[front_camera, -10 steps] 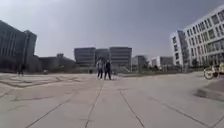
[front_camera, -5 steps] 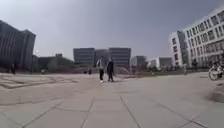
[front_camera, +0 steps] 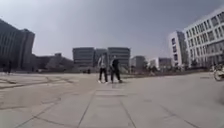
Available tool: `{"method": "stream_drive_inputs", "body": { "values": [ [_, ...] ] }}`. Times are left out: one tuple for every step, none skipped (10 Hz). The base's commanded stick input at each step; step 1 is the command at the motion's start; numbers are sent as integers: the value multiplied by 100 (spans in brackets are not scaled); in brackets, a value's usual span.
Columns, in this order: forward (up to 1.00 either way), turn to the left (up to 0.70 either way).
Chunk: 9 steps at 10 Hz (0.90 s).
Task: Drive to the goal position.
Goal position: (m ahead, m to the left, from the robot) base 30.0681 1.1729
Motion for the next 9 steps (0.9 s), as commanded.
{"method": "stream_drive_inputs", "body": {
  "values": [
    [85, 0],
    [85, 0],
    [85, 0],
    [85, 0],
    [85, 0],
    [85, 0],
    [85, 0],
    [85, 0],
    [85, 0]
  ]
}}
